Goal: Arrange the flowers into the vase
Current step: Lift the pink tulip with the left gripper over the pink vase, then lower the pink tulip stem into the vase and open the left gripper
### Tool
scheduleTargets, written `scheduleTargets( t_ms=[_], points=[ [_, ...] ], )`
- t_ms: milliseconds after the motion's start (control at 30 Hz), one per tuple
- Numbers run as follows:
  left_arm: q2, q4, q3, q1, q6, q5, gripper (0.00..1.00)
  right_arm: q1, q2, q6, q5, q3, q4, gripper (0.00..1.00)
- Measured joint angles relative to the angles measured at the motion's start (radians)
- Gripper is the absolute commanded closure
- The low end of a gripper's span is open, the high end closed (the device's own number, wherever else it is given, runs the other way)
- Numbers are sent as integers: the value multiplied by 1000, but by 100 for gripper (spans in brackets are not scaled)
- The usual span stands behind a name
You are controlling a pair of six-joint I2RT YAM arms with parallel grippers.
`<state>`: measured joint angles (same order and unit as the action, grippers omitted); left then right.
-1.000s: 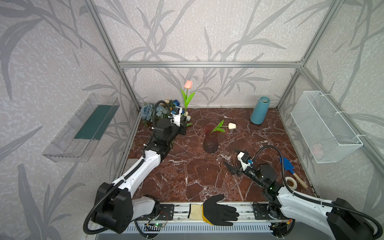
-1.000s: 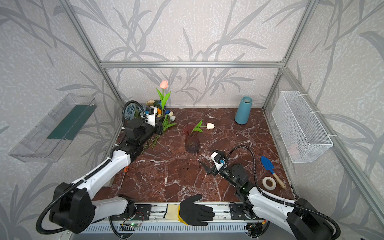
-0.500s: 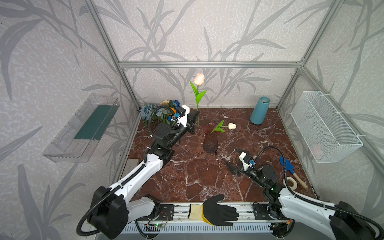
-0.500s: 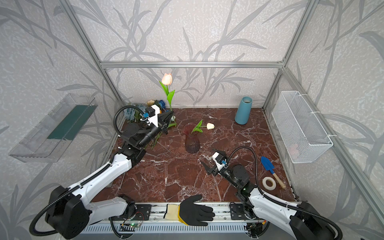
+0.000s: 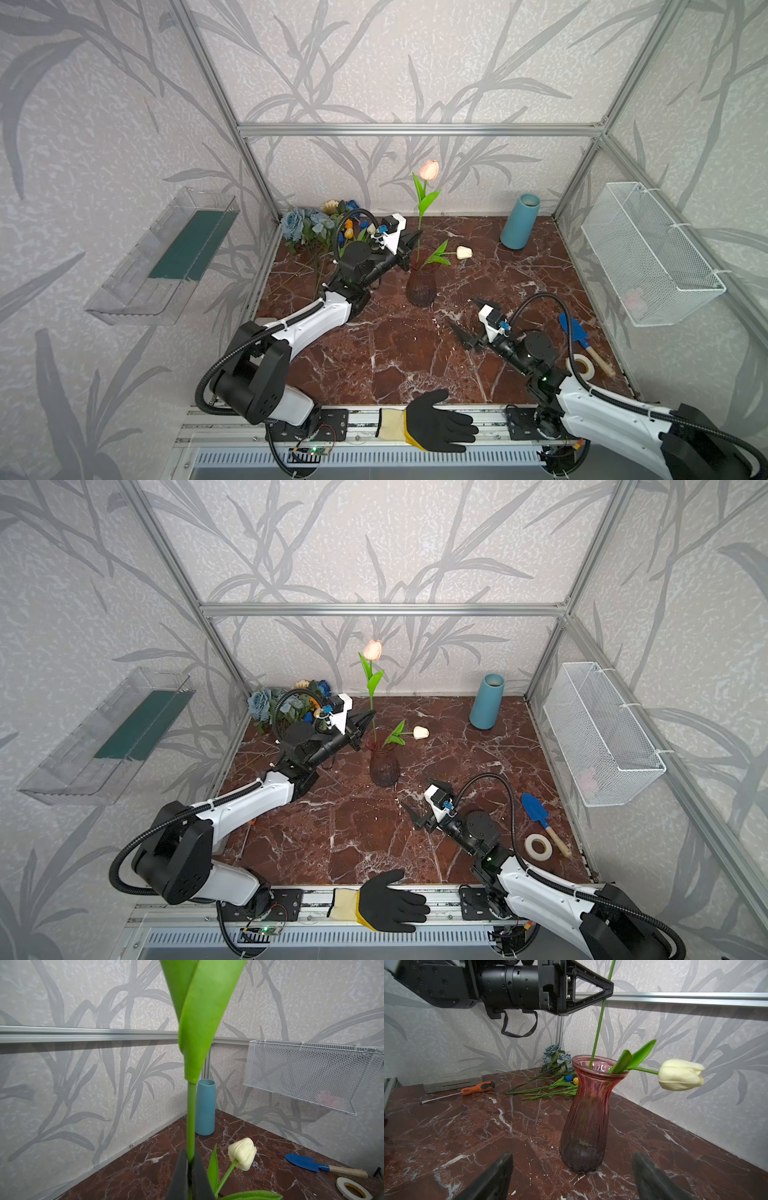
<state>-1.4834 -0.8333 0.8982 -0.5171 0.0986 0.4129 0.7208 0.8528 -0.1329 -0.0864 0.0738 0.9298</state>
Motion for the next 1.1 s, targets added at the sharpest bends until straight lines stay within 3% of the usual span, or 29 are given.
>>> scheduleTargets(
  t_ms=[300,867,1100],
  points=[
    [-47,-18,-24,-14,21,12,100,0,26,0,0,0,0,10],
    [-47,161,-35,-65,-55,0,100,0,48,-1,-1,0,1,10],
    [-48,174,-35,-70,-72,-19,84,0,48,-1,-1,0,1,10]
  ],
)
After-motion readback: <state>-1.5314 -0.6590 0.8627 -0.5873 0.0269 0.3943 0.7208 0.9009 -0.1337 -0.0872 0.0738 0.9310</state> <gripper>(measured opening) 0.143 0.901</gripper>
